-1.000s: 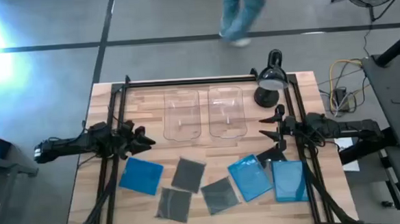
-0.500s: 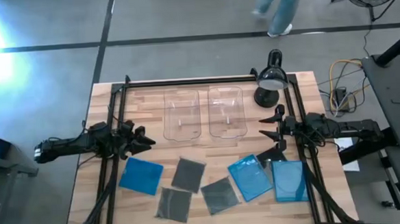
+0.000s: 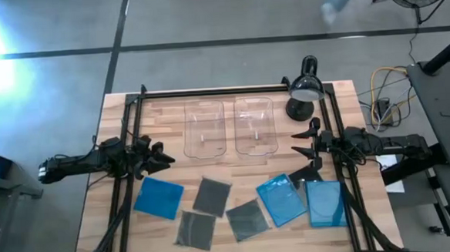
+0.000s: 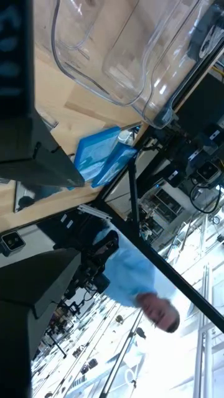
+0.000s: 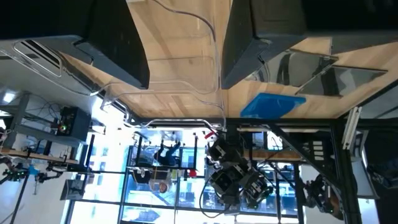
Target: Pick & place jewel cases by type
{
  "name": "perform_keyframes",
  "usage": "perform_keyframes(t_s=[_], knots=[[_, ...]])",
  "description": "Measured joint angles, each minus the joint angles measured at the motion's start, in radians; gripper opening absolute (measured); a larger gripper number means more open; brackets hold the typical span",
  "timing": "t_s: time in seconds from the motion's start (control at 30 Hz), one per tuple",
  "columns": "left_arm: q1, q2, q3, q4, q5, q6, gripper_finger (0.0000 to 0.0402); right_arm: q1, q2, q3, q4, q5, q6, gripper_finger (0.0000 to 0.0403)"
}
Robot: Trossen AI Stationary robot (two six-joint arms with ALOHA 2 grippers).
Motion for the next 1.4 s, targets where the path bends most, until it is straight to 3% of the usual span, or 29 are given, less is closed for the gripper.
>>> perform_keyframes(t_s=[0.53,0.83,0.9,1.03,1.1,1.27,1.4], knots=[[0.000,0.000,0.000,0.000,0.000,0.000,0.0155,0.000,0.000,0.000,0.001,-0.002,0.039,0.0194],[0.000,0.000,0.000,0.000,0.000,0.000,0.0155,0.002,0.018,0.001,-0.014,-0.167,1.096,0.0194],[0.000,0.000,0.000,0.000,0.000,0.000,0.0155,0.004,0.038,0.001,-0.012,-0.214,1.184,0.0194],[0.000,0.002,0.000,0.001,0.000,0.000,0.0155,0.004,0.113,0.000,0.001,-0.267,1.182,0.0194],[0.000,0.002,0.000,0.003,0.000,0.000,0.0155,0.004,0.142,0.000,0.021,-0.236,1.168,0.0194],[0.000,0.002,0.000,0.004,0.000,0.000,0.0155,0.004,0.206,0.000,0.094,0.010,1.235,0.0194],[0.000,0.002,0.000,0.004,0.000,0.059,0.0155,0.004,0.264,0.000,0.114,0.110,1.360,0.0194]])
